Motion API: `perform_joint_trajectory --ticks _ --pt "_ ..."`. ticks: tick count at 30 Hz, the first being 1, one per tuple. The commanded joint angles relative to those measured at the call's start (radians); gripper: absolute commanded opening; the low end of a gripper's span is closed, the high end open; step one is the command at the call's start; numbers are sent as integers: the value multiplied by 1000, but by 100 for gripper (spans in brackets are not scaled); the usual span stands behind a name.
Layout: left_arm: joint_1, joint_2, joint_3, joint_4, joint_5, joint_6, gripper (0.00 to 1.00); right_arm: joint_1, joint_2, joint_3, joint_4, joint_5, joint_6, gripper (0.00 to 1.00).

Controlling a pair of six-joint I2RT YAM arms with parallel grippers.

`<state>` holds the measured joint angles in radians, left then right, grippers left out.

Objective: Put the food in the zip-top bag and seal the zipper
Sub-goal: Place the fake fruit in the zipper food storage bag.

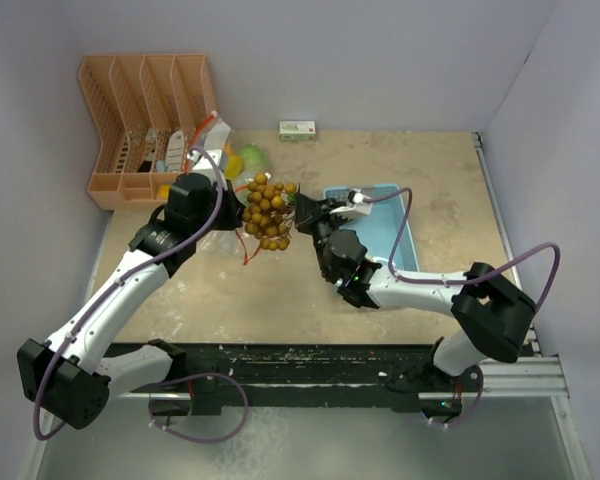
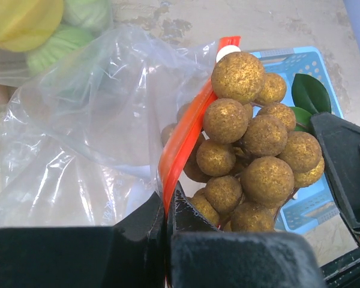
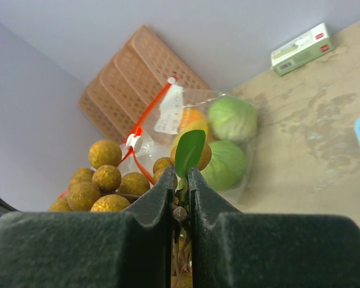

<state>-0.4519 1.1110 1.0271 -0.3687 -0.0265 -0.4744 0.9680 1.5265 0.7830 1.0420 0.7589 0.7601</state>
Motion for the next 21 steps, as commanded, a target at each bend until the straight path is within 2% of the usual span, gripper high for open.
perform_joint_trajectory --ticks 1,5,11,15,19,21 --pt "-4 1 61 54 12 25 0 44 14 77 -78 152 -246 0" --pt "-4 -4 64 47 5 38 0 63 40 118 -96 194 -350 0" --pt "-4 2 68 26 -7 60 0 66 30 85 -70 192 -369 0" --pt "-4 9 49 24 -28 75 0 66 -48 -1 53 109 -401 0" --pt "-4 16 31 24 -44 79 0 65 -87 24 -31 106 -453 0" --pt "-4 15 27 35 -34 72 0 66 -90 32 -43 36 -489 0"
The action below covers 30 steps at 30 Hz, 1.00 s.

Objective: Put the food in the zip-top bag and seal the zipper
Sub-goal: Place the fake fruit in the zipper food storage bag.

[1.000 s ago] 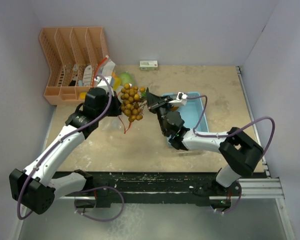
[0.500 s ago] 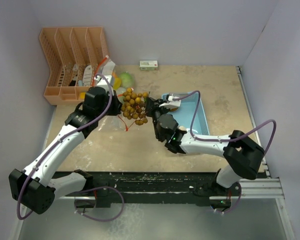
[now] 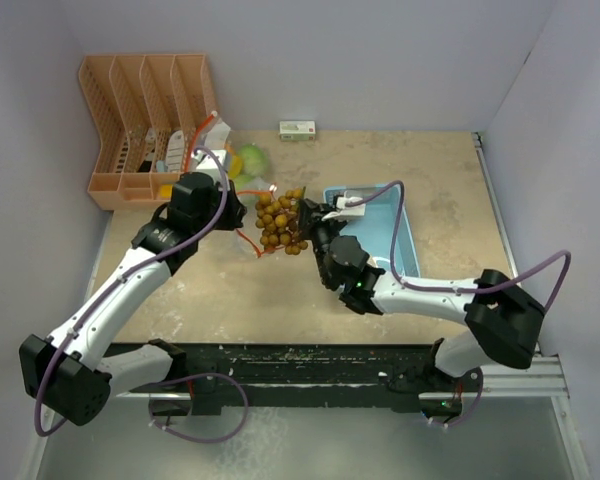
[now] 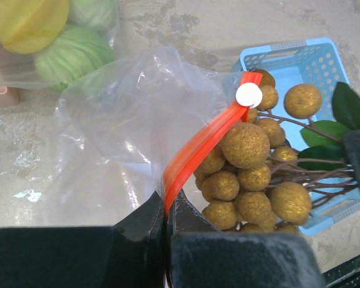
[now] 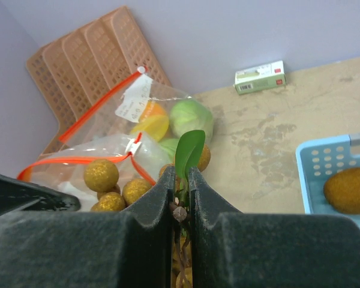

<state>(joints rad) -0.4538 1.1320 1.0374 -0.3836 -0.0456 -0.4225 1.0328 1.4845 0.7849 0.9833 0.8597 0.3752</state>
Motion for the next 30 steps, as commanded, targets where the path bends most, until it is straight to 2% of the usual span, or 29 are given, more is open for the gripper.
perform_joint_trajectory --ticks 1,3,8,14,19,22,28,30 --pt "-2 -5 13 61 -2 15 0 1 -41 43 20 -81 -134 0" --pt "-3 5 10 81 31 6 0 1 -19 71 62 -137 -206 0" --pt "-2 43 27 80 67 6 0 1 9 187 -20 -272 -205 0" --pt "-2 40 13 87 74 8 0 1 -1 253 -36 -380 -199 0" --pt "-2 48 -2 111 105 -9 0 1 43 300 -30 -297 -103 0" --pt "-3 46 -3 111 114 -10 0 1 90 361 -103 -238 -46 0" --pt "-2 26 -17 105 107 -10 0 1 166 494 -250 -228 24 0" --pt "-2 20 -15 100 105 -9 0 1 177 492 -250 -214 18 0"
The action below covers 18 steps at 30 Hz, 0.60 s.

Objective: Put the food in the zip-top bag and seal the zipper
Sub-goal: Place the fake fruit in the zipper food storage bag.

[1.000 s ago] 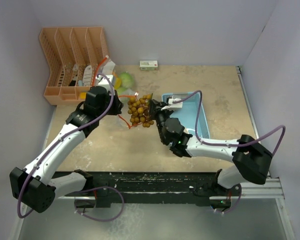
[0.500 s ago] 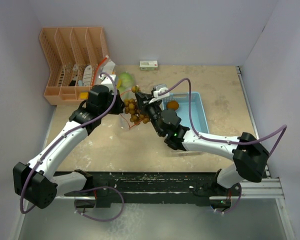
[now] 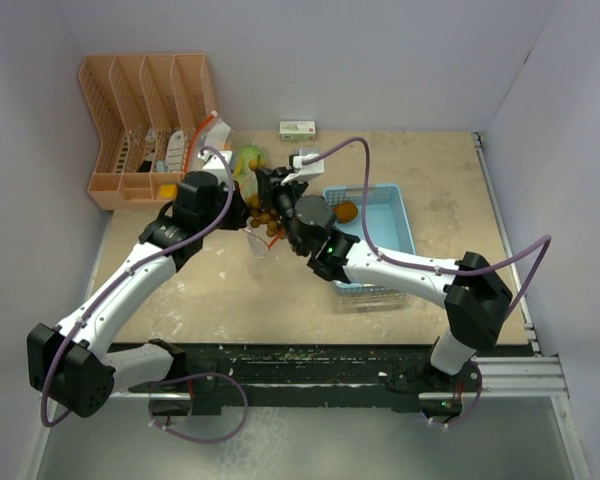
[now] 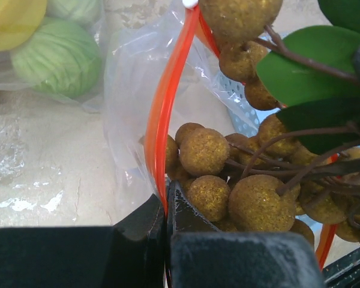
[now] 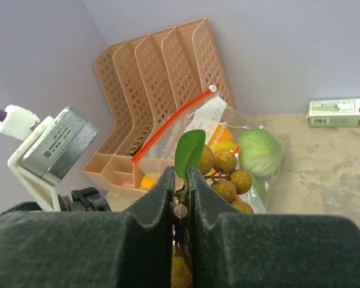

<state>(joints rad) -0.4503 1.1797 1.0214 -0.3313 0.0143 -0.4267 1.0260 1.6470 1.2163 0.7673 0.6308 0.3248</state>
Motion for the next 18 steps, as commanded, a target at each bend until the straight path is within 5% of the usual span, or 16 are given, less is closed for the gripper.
perform_joint_trajectory --ticks 1,10,18 --pt "-5 -30 3 46 45 -4 0 8 14 34 -23 9 70 0" --pt "-6 -25 9 35 26 18 0 15 -129 -296 -6 -77 8 0" --pt "-7 33 37 64 94 -12 0 21 -108 -273 -21 -172 -1 0"
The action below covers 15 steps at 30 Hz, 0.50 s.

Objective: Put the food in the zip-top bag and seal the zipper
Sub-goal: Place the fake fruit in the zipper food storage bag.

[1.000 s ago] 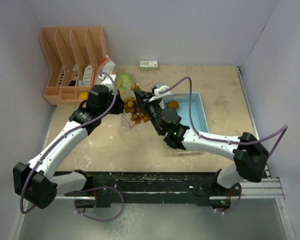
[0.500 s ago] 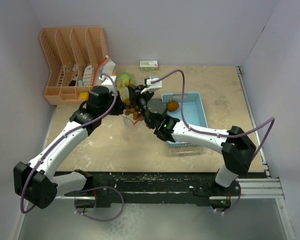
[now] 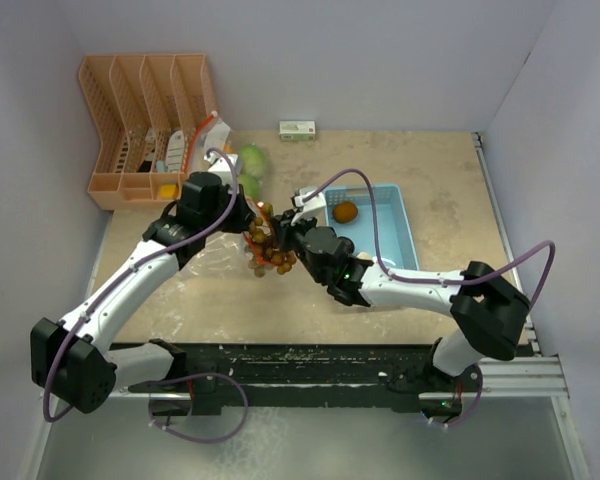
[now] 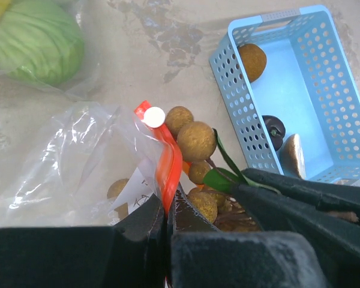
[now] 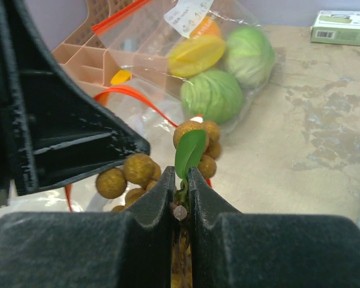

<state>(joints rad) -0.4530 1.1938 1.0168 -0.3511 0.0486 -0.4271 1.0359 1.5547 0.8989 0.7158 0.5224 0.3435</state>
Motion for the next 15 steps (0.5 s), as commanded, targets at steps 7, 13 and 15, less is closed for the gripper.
perform_joint_trajectory --ticks 7,13,15 --pt "-4 18 13 68 14 12 0 19 -136 18 20 18 -41 0" --pt "-3 14 -38 85 -7 12 0 18 -300 4 18 38 -73 0" --pt "-3 8 -52 95 -10 10 0 18 -350 -3 51 45 -87 0"
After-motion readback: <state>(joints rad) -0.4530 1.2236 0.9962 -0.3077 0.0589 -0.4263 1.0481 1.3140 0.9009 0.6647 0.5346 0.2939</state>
